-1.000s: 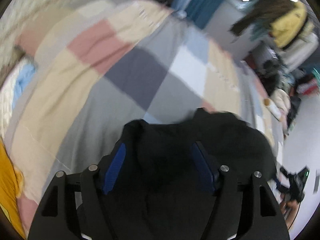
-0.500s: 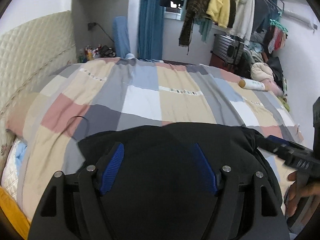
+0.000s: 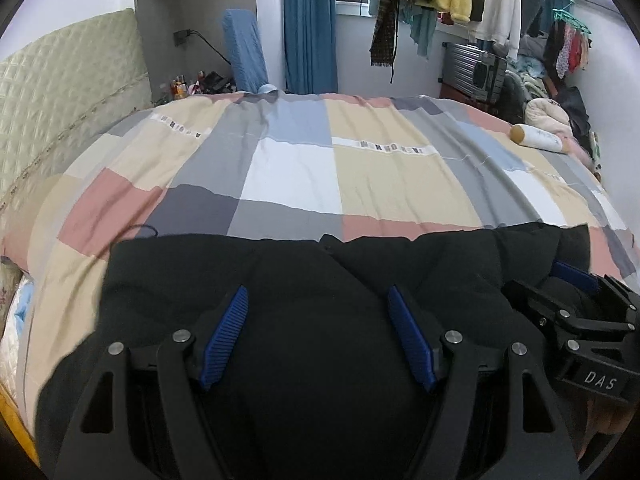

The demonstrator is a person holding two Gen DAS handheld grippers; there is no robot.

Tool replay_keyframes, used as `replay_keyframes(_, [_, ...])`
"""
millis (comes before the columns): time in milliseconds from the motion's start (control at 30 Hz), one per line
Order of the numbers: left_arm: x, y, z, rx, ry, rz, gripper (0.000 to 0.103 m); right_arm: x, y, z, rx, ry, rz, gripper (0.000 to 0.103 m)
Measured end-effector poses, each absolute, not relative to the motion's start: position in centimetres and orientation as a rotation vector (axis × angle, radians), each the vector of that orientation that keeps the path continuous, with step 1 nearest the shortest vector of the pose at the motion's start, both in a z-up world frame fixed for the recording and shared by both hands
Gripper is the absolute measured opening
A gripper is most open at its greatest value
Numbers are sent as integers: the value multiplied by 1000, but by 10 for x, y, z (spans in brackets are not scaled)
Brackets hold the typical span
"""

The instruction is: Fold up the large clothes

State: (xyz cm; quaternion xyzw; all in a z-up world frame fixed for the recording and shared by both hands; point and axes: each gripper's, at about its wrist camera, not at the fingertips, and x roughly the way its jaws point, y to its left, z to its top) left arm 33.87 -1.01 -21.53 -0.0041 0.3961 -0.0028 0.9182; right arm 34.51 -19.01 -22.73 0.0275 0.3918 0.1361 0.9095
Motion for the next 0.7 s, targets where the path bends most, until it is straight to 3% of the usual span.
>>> replay_keyframes(533, [314, -2, -221, -5, 811, -34, 73, 329, -202, -234, 119, 811, 390, 94])
replay_keyframes(700, [281, 22, -200, 1, 752, -19, 82, 300, -216, -213, 62, 756, 388, 94])
